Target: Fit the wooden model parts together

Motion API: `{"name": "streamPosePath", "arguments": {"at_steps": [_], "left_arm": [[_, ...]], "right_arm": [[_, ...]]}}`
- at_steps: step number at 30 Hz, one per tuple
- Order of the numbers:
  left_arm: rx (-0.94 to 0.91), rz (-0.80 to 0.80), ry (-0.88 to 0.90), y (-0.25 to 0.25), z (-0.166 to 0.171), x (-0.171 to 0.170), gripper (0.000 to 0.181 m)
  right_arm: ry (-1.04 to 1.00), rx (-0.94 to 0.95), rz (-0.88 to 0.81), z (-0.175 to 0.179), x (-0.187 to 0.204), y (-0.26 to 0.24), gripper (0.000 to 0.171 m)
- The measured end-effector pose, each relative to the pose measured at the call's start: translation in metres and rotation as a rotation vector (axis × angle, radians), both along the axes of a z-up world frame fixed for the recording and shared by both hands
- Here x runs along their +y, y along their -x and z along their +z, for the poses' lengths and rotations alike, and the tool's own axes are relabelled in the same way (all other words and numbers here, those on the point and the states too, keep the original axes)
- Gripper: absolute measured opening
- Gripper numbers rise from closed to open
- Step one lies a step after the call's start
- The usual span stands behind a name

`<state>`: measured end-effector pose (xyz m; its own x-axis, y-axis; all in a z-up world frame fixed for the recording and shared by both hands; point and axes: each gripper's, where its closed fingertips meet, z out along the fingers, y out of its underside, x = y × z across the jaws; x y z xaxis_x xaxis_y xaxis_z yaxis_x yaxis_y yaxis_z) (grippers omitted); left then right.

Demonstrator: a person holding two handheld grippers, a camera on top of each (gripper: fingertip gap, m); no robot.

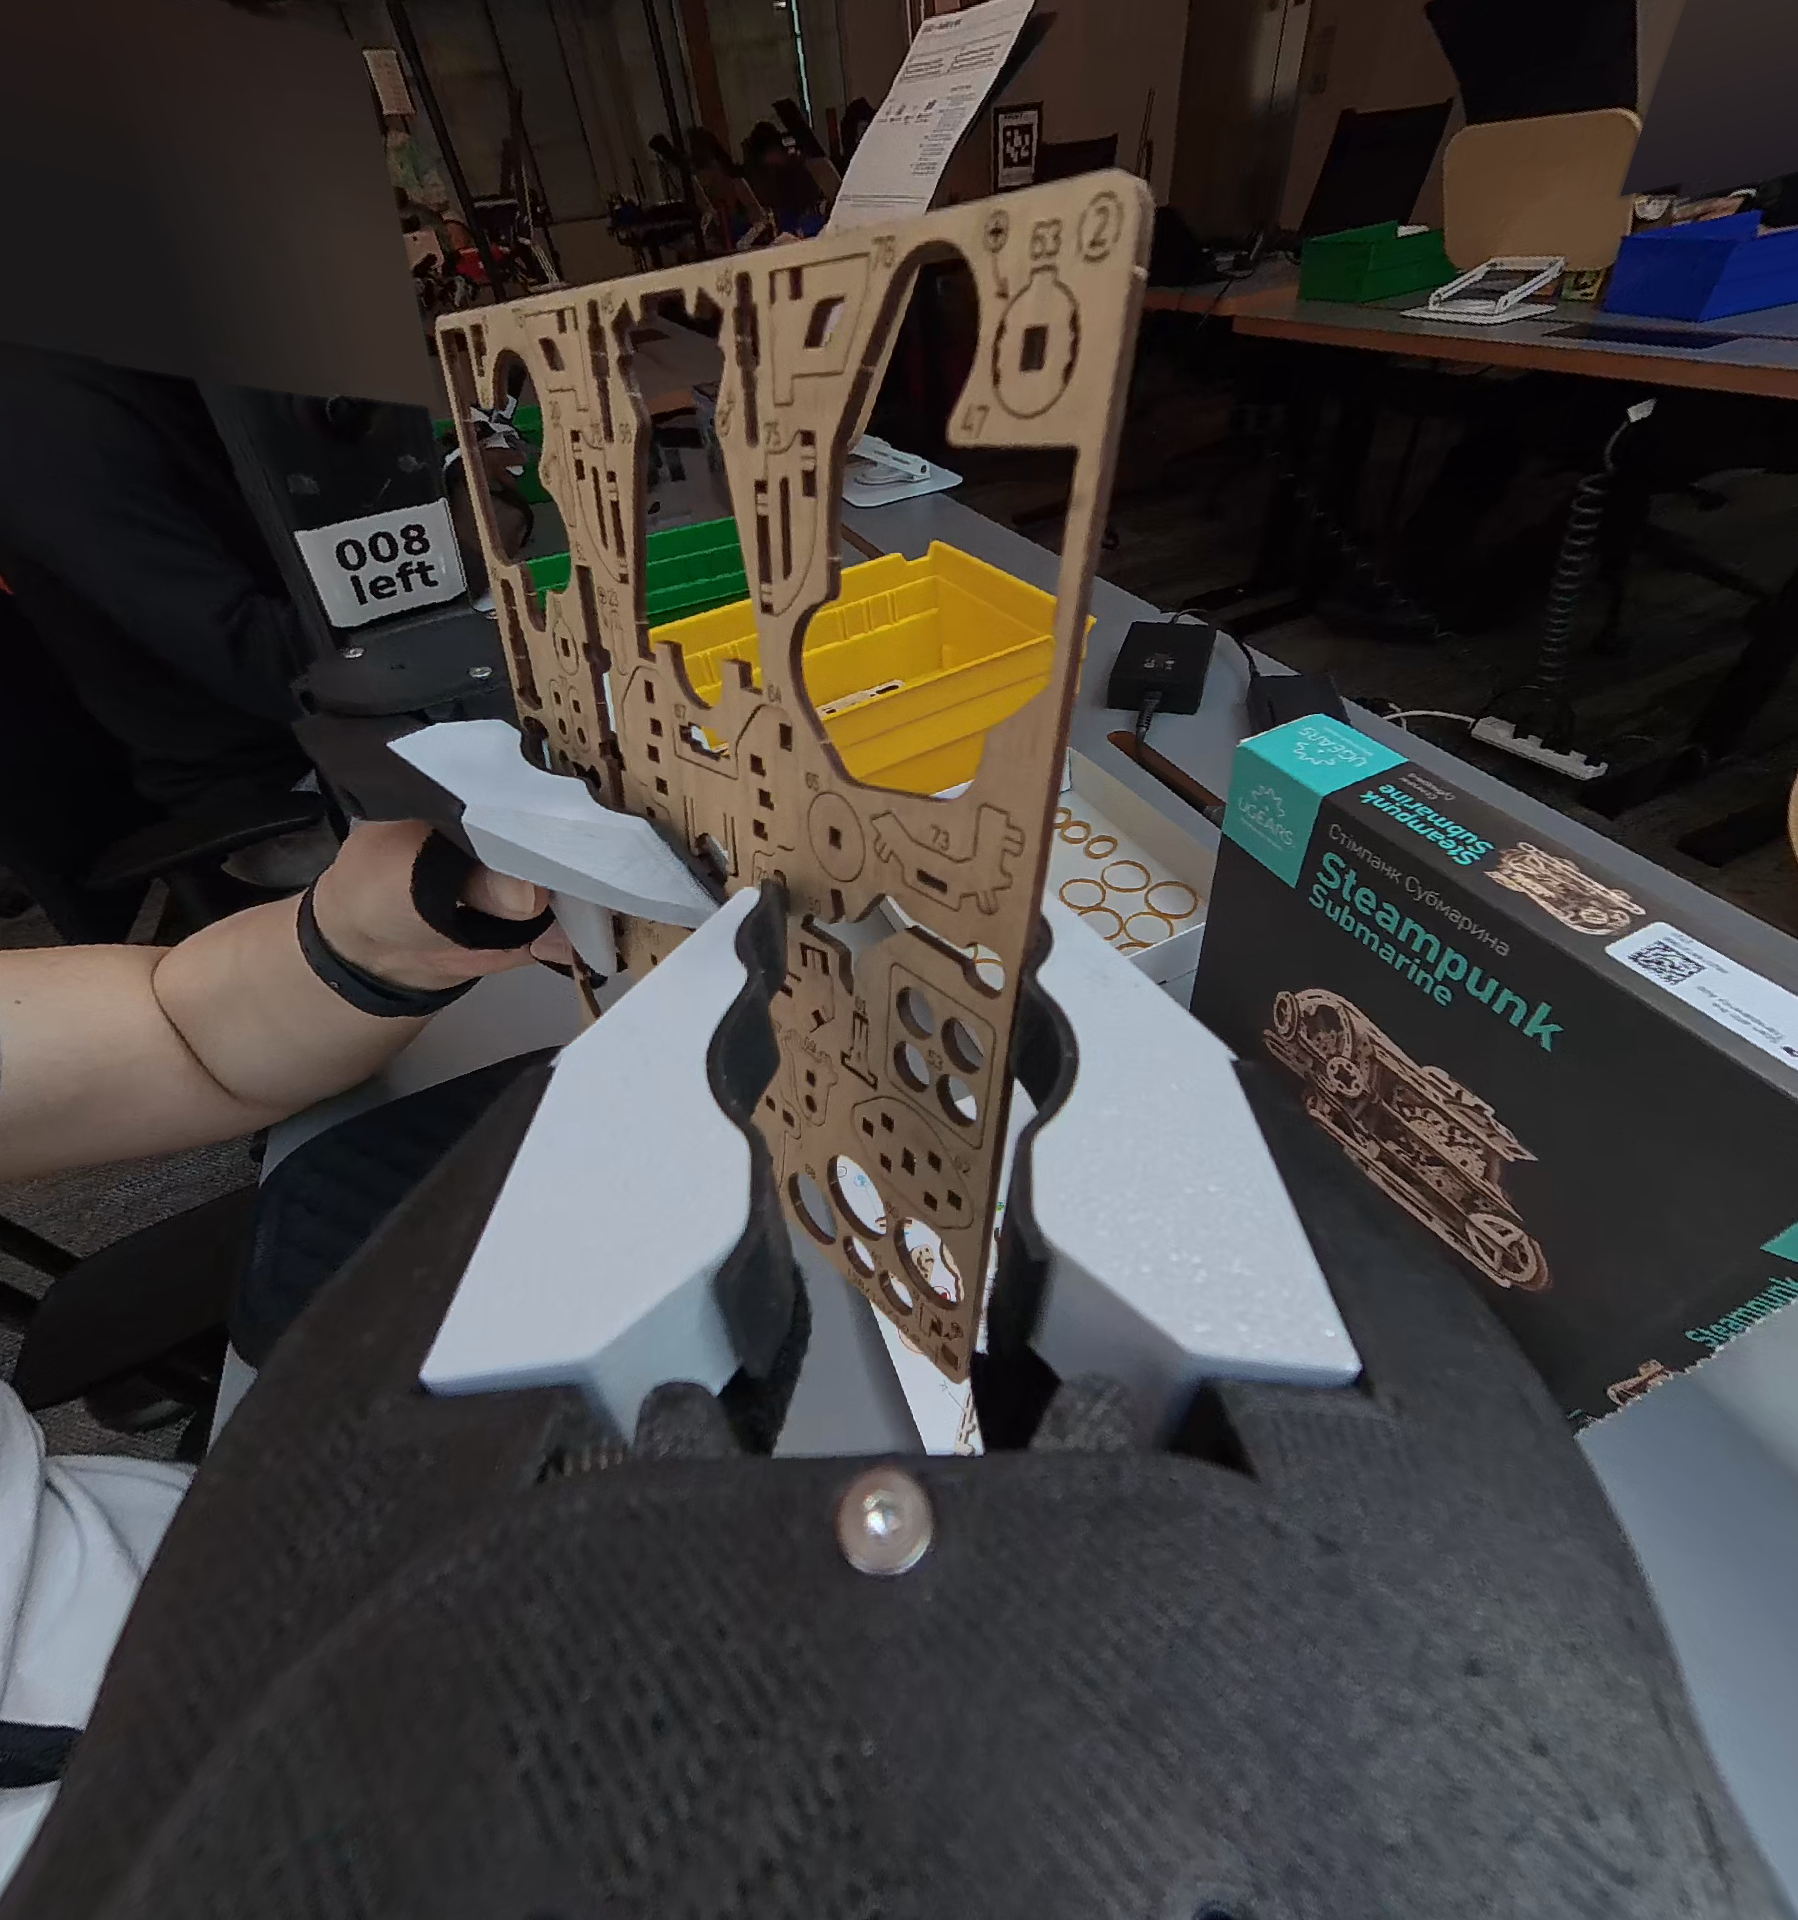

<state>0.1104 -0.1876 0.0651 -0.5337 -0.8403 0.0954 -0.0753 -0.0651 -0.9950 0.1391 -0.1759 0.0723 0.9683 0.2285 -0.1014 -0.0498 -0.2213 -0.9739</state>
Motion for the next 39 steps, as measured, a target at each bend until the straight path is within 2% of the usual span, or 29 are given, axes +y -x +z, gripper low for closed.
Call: {"name": "streamPosePath", "arguments": {"at_steps": [1,6,11,31,36,39], "left_arm": [[0.000,-0.018,0.026,0.001,0.001,0.001,0.000],[0.004,-0.089,0.075,0.006,0.007,-0.001,0.002],[0.001,-0.078,0.066,0.005,0.006,-0.002,0.002],[-0.043,-0.004,-0.015,0.005,0.006,-0.007,0.002],[-0.027,-0.065,0.074,0.008,0.013,-0.008,0.001],[-0.018,-0.072,0.095,0.008,0.012,-0.006,0.001]], "right_arm": [[-0.012,-0.001,0.004,0.002,0.000,0.001,0.042],[-0.069,0.072,0.086,0.016,-0.007,0.011,0.028],[-0.047,0.006,0.036,0.012,-0.006,0.009,0.040],[-0.032,-0.037,0.011,0.010,-0.006,0.005,0.040],[-0.064,0.053,0.079,0.017,-0.010,0.011,0.037],[-0.052,0.028,0.069,0.015,-0.009,0.011,0.039]]}}
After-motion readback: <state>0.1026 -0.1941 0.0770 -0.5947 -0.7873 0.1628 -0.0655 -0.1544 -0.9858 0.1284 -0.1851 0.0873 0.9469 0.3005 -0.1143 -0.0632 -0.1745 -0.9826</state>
